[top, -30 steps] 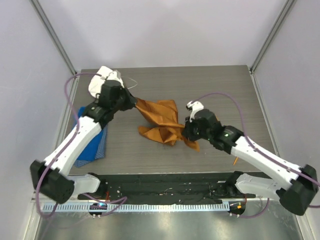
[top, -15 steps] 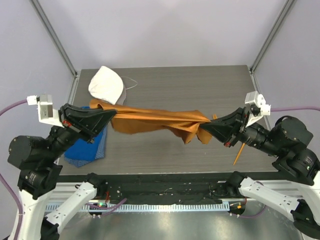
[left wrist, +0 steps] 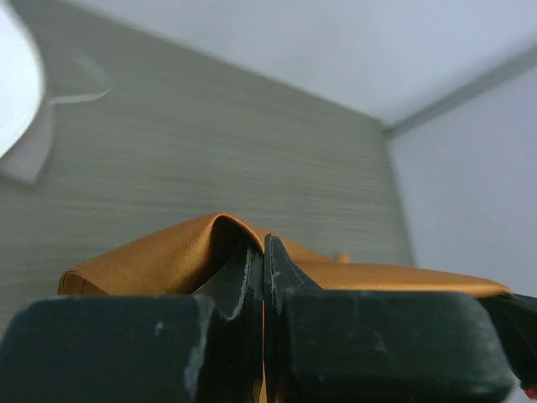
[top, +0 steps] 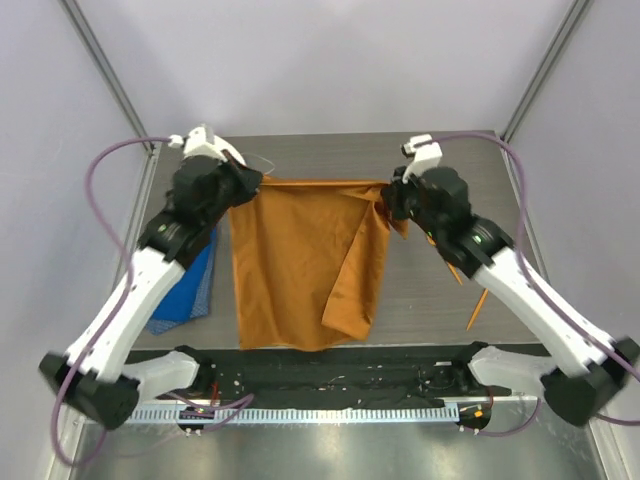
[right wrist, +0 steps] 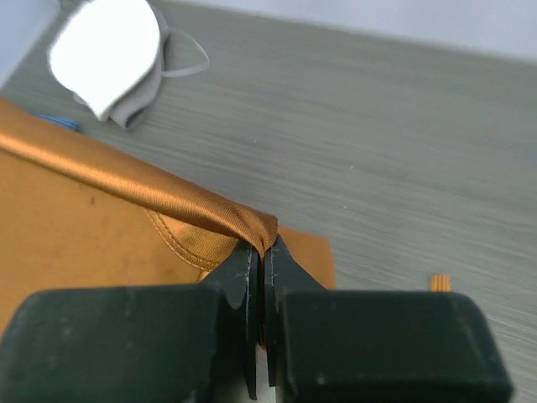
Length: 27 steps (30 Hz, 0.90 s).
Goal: Fold the napkin into a case and place the utensils inside
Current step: Flatten out the crumpled napkin at the center of the board.
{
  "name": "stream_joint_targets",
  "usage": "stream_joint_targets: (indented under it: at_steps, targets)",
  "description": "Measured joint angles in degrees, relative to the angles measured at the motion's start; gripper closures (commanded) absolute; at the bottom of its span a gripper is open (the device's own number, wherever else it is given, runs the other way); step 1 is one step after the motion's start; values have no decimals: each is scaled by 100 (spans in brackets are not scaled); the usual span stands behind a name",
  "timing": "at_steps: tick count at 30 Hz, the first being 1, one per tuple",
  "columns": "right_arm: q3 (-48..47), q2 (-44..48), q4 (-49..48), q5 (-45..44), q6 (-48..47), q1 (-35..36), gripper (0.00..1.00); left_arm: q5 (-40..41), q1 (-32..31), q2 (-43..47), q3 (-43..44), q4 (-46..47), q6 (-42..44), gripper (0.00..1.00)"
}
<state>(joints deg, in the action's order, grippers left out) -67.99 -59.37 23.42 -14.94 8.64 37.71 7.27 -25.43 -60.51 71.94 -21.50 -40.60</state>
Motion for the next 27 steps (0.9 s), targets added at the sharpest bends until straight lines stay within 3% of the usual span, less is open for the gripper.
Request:
stream_joint_targets:
  at_steps: [2, 5, 7, 10, 11, 15, 16, 19, 21, 27]
  targets:
    - [85, -715, -376, 435, 103, -597, 99, 437, 17, -636, -22, -44, -107, 100]
    - [61, -1969, -804, 966, 212, -1182, 86, 826, 50, -1493, -197, 4, -332, 100]
    - [-260, -2846, -765, 1152, 179, -1283, 60, 881, 219, -1961, -352, 103, -496, 97]
    - [-1252, -4052, -358, 1117, 83, -1388, 21, 859, 632, -2712, -321, 111, -610, 69]
    - [-1685, -4378, -120, 1032, 92, -1425, 19, 870, 763, -2977, -210, -4, -629, 50]
    - [-3259, -5219, 710, 485, 151, -1471, 14, 1027, 1003, -3545, 55, -197, -564, 31]
    - [-3355, -5204, 859, 291, 166, -1440, 13, 1054, 999, -3491, 55, -258, -544, 20]
    - [-3099, -4868, 1069, -120, 208, -1189, 11, 1010, 960, -3171, 55, -326, -492, 23]
    - [-2417, -4398, 1099, -251, 297, -837, 14, 916, 938, -2870, 37, -363, -501, 28]
    - [-874, -3622, 894, 4, 748, 415, 28, 39, 863, -1556, -863, -142, -575, 48]
